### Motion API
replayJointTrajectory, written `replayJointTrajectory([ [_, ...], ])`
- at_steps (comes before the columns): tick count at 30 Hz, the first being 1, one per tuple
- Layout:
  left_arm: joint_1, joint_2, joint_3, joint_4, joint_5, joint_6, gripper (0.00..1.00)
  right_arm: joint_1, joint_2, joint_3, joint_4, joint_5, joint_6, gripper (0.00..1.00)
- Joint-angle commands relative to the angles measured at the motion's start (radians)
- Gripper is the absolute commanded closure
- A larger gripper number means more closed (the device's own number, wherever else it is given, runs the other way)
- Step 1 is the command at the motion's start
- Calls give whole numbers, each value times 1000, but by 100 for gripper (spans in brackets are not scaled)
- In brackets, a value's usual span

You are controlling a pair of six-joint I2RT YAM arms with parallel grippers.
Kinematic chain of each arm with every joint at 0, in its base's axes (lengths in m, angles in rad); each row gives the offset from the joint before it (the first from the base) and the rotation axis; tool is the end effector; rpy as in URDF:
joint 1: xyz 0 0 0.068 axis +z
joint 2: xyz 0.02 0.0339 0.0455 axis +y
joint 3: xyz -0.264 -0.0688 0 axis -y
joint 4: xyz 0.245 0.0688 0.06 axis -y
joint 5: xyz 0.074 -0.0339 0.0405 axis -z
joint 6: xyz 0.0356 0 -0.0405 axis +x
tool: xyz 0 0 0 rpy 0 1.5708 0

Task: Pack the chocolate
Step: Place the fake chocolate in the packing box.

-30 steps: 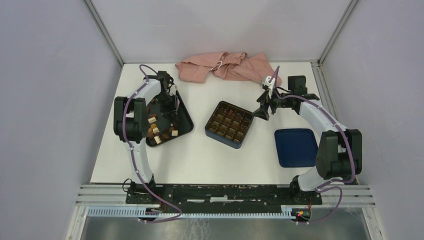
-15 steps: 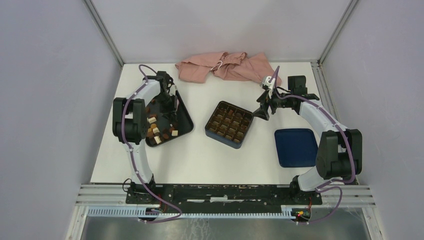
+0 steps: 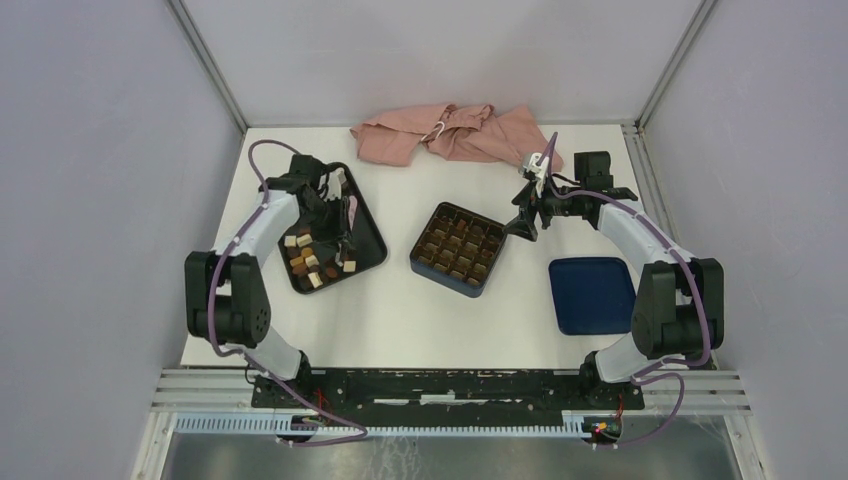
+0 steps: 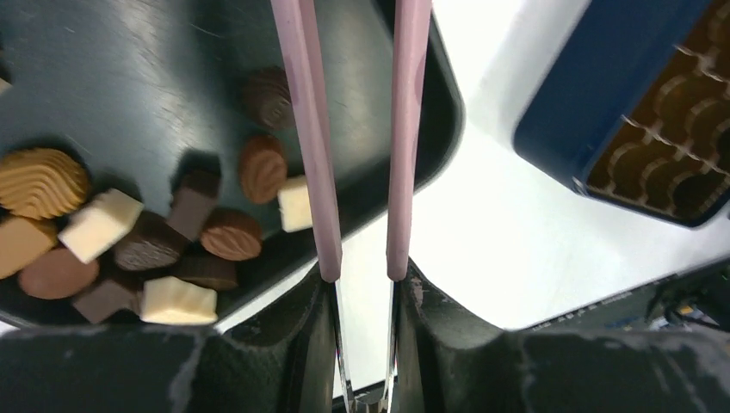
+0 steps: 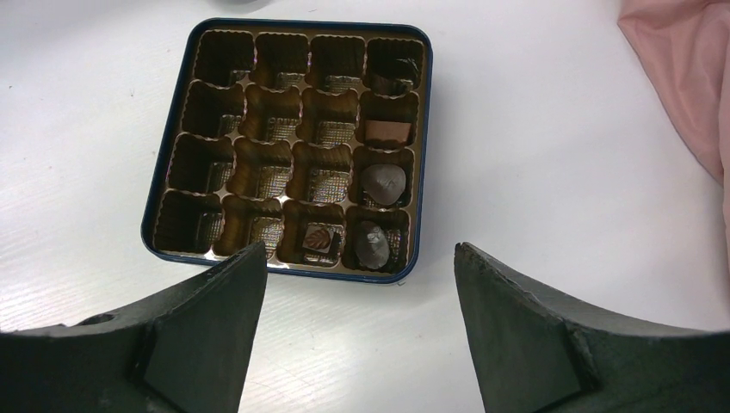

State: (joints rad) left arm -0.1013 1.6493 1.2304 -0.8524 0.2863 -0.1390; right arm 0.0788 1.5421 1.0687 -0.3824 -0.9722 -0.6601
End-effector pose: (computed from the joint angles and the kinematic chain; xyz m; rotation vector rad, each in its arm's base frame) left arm 0.3182 -0.0424 0.2285 0.0082 2.8448 -0.4584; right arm 0.3162 0.0545 0.2481 -1.1308 1.7865 0.8280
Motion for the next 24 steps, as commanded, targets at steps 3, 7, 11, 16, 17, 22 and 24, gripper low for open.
replayJointTrajectory([
  [3, -38, -224, -157, 138, 229, -89, 98, 5, -3, 16, 15, -10, -10, 15],
  [7, -141, -343, -233, 222, 278, -168, 98, 5, 1, 16, 17, 0, -10, 15],
  [11, -258, -414, -254, 294, 262, -261, 98, 5, -2, 17, 13, 11, -15, 15],
  [16, -428, -375, -213, 337, 177, -337, 98, 4, -3, 18, 11, 21, -20, 15],
  [17, -452, -355, -201, 341, 160, -343, 98, 4, -3, 18, 9, 24, -20, 15],
  [22, -492, -273, -161, 305, 64, -324, 98, 2, -6, 22, 8, 21, -21, 15],
  [24, -491, -280, -141, 274, 19, -305, 98, 2, -8, 22, 7, 20, -21, 15],
])
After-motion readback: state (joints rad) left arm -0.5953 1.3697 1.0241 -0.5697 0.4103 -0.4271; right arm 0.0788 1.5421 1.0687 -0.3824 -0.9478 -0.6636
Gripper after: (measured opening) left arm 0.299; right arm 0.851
